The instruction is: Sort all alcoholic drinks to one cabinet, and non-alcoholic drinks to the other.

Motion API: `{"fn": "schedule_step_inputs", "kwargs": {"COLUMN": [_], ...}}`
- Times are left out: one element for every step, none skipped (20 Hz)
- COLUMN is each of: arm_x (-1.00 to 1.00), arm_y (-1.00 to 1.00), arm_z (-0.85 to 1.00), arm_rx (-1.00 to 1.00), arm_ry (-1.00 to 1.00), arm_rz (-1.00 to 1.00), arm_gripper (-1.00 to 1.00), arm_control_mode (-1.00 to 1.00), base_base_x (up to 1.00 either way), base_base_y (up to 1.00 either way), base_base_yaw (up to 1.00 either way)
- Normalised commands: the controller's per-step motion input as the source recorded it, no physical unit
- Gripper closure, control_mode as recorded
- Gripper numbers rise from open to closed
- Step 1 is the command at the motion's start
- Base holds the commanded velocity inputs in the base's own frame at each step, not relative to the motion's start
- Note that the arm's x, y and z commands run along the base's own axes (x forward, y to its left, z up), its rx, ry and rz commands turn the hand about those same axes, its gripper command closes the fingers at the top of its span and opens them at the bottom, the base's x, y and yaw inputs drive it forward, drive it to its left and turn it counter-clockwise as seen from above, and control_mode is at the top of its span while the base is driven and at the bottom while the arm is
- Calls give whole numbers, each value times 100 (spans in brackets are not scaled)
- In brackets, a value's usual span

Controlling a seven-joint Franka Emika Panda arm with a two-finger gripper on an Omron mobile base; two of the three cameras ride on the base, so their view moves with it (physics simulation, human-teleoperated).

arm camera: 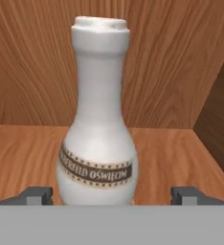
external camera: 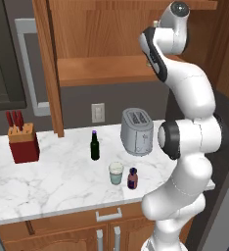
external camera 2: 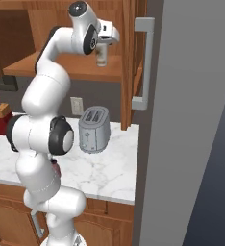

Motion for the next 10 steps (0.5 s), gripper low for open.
{"fn": "schedule_step_inputs", "kwargs": {"arm_x": [-71, -100, -100, -100, -100, -100, -100, -100, -100, -100], "arm_y": [0, 0, 0, 18, 29, 38, 47, 52, 52, 54], "arm_z": [-13, -21, -29, -43, -58, -62, -70, -80, -86, -100], "arm_rx": [0, 0, 0, 0, 0, -1, -5, -6, -6, -9], "arm_ry": [-4, -2, 0, 0, 0, 4, 7, 4, 3, 2], "arm_rz": [0, 0, 0, 0, 0, 0, 0, 0, 0, 3], "arm_gripper": [-100, -100, -100, -100, -100, -100, -100, -100, -100, -100], "arm_control_mode": [-100, -100, -100, -100, -100, -100, -100, -100, -100, -100], "base_base_x": [0, 0, 0, 0, 0, 0, 0, 0, 0, 0], "base_base_y": [0, 0, 0, 0, 0, 0, 0, 0, 0, 0], "base_base_yaw": [0, 0, 0, 0, 0, 0, 0, 0, 0, 0]}}
